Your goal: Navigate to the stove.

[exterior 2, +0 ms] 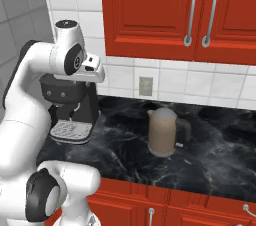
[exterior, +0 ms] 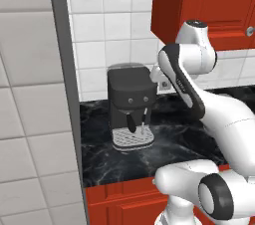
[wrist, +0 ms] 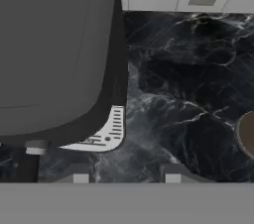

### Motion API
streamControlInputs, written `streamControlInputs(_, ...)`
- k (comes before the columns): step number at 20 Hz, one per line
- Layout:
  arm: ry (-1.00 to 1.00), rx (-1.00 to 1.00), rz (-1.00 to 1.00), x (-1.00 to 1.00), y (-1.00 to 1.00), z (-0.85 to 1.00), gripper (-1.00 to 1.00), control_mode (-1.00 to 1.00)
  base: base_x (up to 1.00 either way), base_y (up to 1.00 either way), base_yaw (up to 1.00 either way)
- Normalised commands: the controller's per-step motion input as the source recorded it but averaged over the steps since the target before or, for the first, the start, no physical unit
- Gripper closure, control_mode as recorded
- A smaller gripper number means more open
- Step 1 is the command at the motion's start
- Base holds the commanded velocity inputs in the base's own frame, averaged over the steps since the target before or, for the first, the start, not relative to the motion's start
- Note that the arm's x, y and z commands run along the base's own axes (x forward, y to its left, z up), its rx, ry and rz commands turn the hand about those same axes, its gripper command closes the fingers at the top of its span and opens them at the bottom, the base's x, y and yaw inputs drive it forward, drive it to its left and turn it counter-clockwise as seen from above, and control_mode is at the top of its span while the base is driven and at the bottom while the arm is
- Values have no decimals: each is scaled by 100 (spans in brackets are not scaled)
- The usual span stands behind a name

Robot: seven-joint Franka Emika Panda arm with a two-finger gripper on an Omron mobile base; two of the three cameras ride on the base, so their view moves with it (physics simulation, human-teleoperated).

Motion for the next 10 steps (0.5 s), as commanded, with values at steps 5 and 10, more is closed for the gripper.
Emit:
streamControlInputs(5,-14,-3,0,-80,2,0,-100,-100,0,0,0)
streamControlInputs(10,-21,-7,-8,-100,0,-2,-100,-100,0,0,0)
